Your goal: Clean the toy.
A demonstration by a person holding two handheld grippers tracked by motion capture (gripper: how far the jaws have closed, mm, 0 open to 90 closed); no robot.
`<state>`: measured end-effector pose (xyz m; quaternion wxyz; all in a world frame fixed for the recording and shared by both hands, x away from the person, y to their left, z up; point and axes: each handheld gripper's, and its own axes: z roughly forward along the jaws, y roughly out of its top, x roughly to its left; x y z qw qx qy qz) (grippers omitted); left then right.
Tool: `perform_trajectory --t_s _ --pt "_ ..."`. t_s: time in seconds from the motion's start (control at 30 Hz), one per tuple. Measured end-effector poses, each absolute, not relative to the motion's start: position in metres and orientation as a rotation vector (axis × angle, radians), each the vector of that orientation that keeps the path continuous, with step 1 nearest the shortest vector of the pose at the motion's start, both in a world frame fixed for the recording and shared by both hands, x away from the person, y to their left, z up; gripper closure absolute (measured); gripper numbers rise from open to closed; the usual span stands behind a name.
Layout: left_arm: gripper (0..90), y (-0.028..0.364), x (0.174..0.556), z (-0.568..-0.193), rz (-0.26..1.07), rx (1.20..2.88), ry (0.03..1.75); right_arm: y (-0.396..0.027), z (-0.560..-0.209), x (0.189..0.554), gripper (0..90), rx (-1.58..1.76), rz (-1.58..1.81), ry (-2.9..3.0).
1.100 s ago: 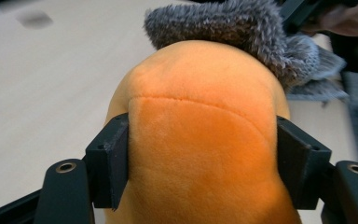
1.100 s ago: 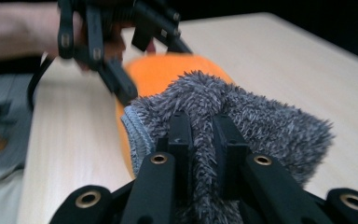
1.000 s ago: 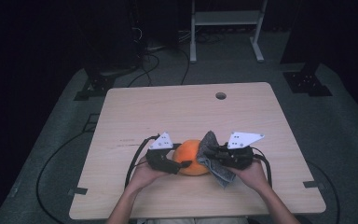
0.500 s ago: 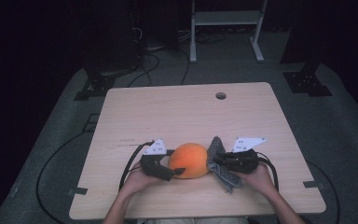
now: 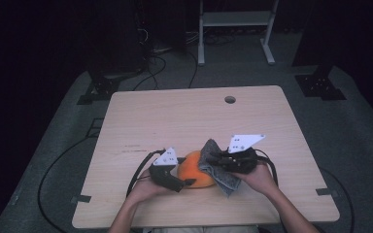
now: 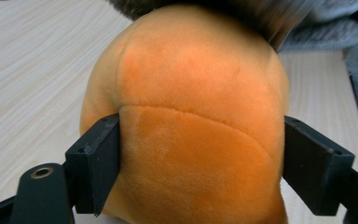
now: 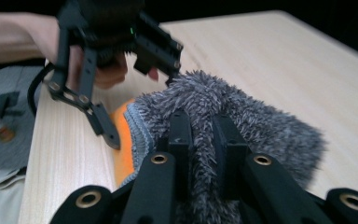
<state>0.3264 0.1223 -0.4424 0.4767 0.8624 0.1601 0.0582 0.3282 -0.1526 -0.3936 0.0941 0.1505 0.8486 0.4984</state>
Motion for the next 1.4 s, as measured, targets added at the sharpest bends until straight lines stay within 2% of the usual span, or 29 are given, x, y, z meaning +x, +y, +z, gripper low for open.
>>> perform_trajectory --t_s 0.07,0.17,0.23,0.43,0.63,0.73,0.87,1.0,1.13,1.3,1.33,1.4 --pt "9.3 0.127 0.331 -0.441 0.072 2.074 0.45 -0.147 -0.401 0.331 78.9 0.451 1.468 2.543" --pt "4.0 0.133 0.339 -0.441 -0.011 2.034 0.547 -0.145 -0.407 0.326 78.9 0.442 1.483 2.533" --pt "6.5 0.131 0.341 -0.446 -0.046 2.056 0.548 -0.147 -0.41 0.323 78.9 0.431 1.478 2.531" --pt "17.7 0.125 0.335 -0.44 0.017 2.061 0.487 -0.174 -0.421 0.321 78.8 0.501 1.498 2.529" --pt "20.1 0.124 0.332 -0.438 0.05 2.066 0.449 -0.204 -0.434 0.321 78.7 0.621 1.385 2.555" --pt "21.7 0.12 0.329 -0.435 0.085 2.079 0.417 -0.21 -0.428 0.317 78.7 0.625 1.394 2.546" --pt "21.7 0.11 0.323 -0.431 0.139 2.107 0.365 -0.197 -0.401 0.309 78.8 0.511 1.459 2.497" --pt "21.1 0.103 0.317 -0.429 0.176 2.145 0.307 -0.166 -0.38 0.307 78.8 0.367 1.418 2.515" --pt "15.0 0.107 0.318 -0.433 0.16 2.135 0.34 -0.144 -0.388 0.314 78.9 0.339 1.357 2.573" --pt "3.5 0.114 0.328 -0.439 0.061 2.126 0.463 -0.143 -0.397 0.317 79.1 0.38 1.417 2.564" --pt "4.2 0.115 0.33 -0.44 0.032 2.119 0.466 -0.144 -0.398 0.317 79.0 0.386 1.427 2.562" --pt "11.5 0.116 0.33 -0.441 0.029 2.106 0.459 -0.148 -0.399 0.317 79.1 0.399 1.433 2.56"
